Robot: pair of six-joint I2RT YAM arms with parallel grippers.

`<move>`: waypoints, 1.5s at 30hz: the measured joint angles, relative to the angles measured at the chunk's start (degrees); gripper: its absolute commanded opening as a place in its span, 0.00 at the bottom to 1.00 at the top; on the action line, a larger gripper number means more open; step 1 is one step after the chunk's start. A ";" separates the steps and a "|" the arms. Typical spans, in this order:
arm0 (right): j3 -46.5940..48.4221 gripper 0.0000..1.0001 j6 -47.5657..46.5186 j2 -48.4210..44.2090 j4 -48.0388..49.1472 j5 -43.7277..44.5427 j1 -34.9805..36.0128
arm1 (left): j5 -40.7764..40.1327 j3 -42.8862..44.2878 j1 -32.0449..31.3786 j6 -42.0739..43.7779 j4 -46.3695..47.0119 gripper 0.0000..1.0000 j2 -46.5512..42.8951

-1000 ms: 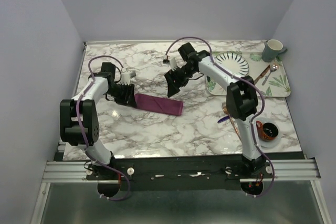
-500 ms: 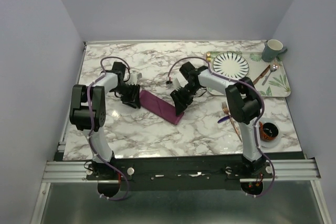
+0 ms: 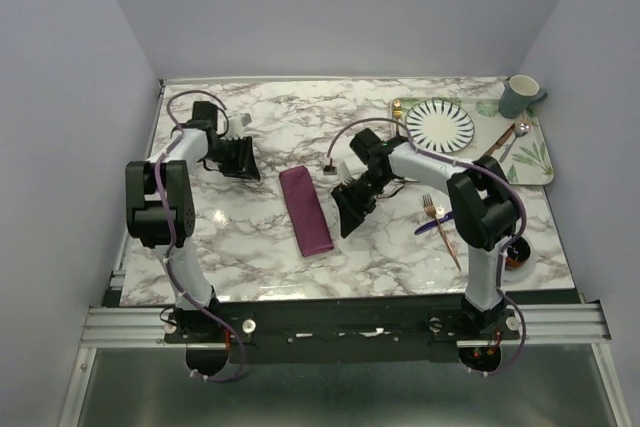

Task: Fold the napkin into a case and place the utensils inside
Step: Rotate the smaller rectangle-folded napkin at the center of the board, then pick up the fork from the corner of the board.

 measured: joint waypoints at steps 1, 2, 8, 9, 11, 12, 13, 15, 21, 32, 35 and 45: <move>0.00 0.57 0.37 -0.63 0.20 -0.04 -0.92 | 0.90 -0.11 1.51 -0.28 0.44 0.47 -1.05; 0.00 0.55 1.05 -1.55 0.76 -0.15 -2.40 | 2.38 -0.11 3.04 -0.74 1.44 0.47 -2.34; 0.07 0.33 5.88 -4.68 6.80 -3.98 -3.21 | 10.05 1.16 -3.10 -6.75 8.22 0.42 -4.02; 0.33 0.33 6.80 -4.52 7.76 -4.66 -2.73 | 11.69 1.16 -4.79 -9.11 10.10 0.42 -3.43; 1.42 0.33 7.96 -3.65 9.27 -5.57 -1.88 | 14.08 1.16 -7.72 -12.85 13.64 0.42 -1.64; 1.99 0.32 8.41 -3.02 10.14 -6.03 -1.33 | 14.95 1.16 -8.48 -14.21 15.10 0.41 -0.66; 2.14 0.32 8.76 -2.56 11.23 -6.32 -0.85 | 15.85 1.16 -9.14 -16.65 17.11 0.41 0.98; 2.25 0.32 9.29 -1.46 12.70 -6.56 0.00 | 16.52 1.16 -9.44 -19.04 19.37 0.42 3.39; 3.45 0.32 10.27 4.68 14.40 -6.88 2.56 | 16.61 2.80 -9.49 -23.26 21.46 0.42 11.08; 7.76 0.36 8.81 10.97 11.87 -6.86 5.57 | 17.38 8.94 -10.27 -21.31 18.34 0.44 15.45; 8.24 0.46 7.63 10.97 11.37 -6.84 6.43 | 17.33 10.10 -11.45 -18.67 15.89 0.44 15.56; 7.43 0.74 7.87 3.50 9.35 -6.91 4.83 | 18.43 10.16 -15.52 -12.13 7.65 0.48 15.04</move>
